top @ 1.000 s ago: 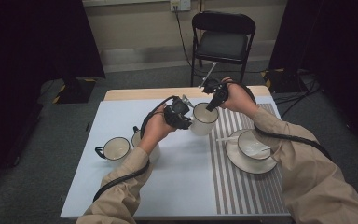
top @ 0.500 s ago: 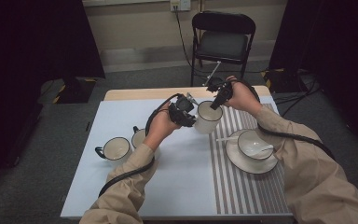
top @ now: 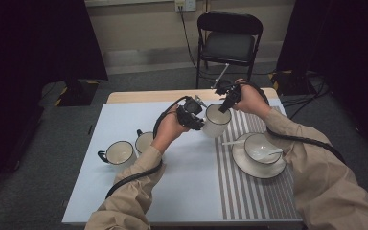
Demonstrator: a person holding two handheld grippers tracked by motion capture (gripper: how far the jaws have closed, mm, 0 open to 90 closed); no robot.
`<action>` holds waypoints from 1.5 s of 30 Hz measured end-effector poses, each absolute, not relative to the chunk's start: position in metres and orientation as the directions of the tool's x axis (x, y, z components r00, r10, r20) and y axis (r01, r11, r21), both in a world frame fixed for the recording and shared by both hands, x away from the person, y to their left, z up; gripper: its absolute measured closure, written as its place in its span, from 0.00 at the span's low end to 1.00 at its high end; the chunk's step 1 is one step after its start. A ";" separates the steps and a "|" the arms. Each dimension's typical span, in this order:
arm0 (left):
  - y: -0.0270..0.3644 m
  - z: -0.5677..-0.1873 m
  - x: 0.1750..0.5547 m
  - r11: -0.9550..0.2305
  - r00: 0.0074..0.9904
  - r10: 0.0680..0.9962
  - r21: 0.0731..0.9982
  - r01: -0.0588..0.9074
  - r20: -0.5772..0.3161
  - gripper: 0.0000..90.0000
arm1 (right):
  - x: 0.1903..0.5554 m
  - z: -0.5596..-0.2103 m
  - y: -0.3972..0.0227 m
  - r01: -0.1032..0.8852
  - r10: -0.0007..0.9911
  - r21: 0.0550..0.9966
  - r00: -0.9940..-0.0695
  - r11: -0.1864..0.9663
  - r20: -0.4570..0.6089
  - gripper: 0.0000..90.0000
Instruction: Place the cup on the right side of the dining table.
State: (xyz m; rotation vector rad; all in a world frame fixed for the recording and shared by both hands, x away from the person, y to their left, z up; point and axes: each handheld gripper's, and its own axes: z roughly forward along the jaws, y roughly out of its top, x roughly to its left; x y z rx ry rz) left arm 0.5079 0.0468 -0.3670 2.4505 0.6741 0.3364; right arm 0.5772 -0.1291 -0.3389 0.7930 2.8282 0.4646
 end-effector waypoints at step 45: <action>0.017 -0.382 0.520 -0.715 0.854 0.516 0.584 0.384 0.070 0.81 | 0.583 -0.351 -0.157 0.523 0.572 0.307 -0.815 0.795 -0.093 0.92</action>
